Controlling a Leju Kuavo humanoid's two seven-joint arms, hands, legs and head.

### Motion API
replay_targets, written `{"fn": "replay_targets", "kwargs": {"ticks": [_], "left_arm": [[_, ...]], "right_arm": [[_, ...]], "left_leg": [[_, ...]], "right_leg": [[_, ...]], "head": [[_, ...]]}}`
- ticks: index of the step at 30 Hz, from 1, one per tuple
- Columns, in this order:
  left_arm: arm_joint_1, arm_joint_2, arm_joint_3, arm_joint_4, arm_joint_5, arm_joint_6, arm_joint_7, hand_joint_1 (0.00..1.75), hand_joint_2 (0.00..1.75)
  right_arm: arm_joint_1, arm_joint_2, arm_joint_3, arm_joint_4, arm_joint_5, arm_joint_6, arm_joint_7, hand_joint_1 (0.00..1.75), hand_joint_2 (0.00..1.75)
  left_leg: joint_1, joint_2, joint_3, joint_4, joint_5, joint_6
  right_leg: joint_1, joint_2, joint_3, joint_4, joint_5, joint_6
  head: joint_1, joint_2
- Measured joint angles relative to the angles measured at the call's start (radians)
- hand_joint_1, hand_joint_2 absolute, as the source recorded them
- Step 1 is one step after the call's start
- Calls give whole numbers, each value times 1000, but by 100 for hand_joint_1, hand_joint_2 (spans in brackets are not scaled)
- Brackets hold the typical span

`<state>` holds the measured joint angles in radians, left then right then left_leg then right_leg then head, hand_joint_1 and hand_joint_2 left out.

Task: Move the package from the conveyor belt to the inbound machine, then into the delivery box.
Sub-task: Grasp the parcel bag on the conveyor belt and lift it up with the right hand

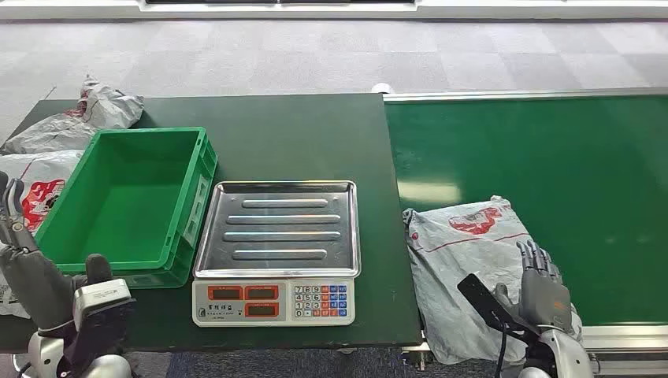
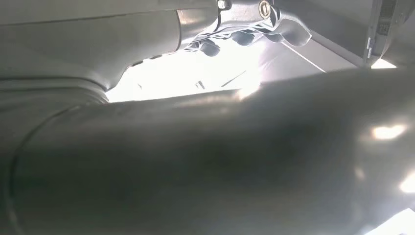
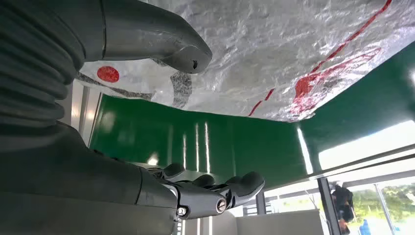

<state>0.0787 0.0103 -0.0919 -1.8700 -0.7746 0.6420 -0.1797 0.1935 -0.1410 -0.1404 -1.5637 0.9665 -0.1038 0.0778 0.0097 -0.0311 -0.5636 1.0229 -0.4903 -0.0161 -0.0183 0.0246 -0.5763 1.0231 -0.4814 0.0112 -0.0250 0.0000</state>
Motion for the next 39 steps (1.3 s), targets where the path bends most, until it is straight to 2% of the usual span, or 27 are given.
{"fn": "replay_targets", "kwargs": {"ticks": [5, 9, 17, 22, 34, 38, 39], "left_arm": [[0, 0, -4, 0, 3, -4, 0, 0, 0], [-3, 0, -7, 0, 39, -47, 10, 0, 0], [-7, -5, -7, -8, 35, -102, 37, 0, 0], [-2, -13, -7, -29, 62, -139, 54, 0, 0], [10, -19, -7, -35, 78, -159, 52, 0, 0], [11, -25, -7, -37, 93, -175, 54, 0, 0], [12, -27, -7, -39, 97, -179, 55, 0, 0]], "right_arm": [[0, 10, 0, 14, -8, 6, 0, 0, 175], [-2, 31, 0, 30, -37, 40, -1, 0, 175], [-8, 130, -4, 114, -102, 104, -29, 0, 175], [-31, 185, -21, 237, -64, 111, 9, 0, 175], [-63, 222, -48, 322, -7, 115, 52, 0, 175], [-74, 232, -54, 335, 55, 116, 78, 175, 175], [-76, 234, -54, 337, 71, 112, 82, 175, 175]], "left_leg": [[0, 0, 0, 0, 0, 0], [0, 0, 0, 0, 0, 0], [1, 0, 0, 0, 0, -1], [1, 0, 0, 0, 0, 0], [1, 0, 3, 0, 0, 0], [1, 0, 4, 0, 0, 0], [1, 0, 4, 0, 0, 0]], "right_leg": [[0, 0, 0, 0, 0, 0], [0, 0, 0, 0, 0, 0], [1, 0, 0, 0, 0, 0], [0, 0, 0, 0, 0, 0], [0, 0, 3, 0, 0, 0], [1, 0, 4, 0, 0, 0], [1, 0, 5, 0, 0, 0]], "head": [[0, 0], [0, 0], [0, 0], [0, 0], [0, 0], [0, 0], [0, 0]]}}
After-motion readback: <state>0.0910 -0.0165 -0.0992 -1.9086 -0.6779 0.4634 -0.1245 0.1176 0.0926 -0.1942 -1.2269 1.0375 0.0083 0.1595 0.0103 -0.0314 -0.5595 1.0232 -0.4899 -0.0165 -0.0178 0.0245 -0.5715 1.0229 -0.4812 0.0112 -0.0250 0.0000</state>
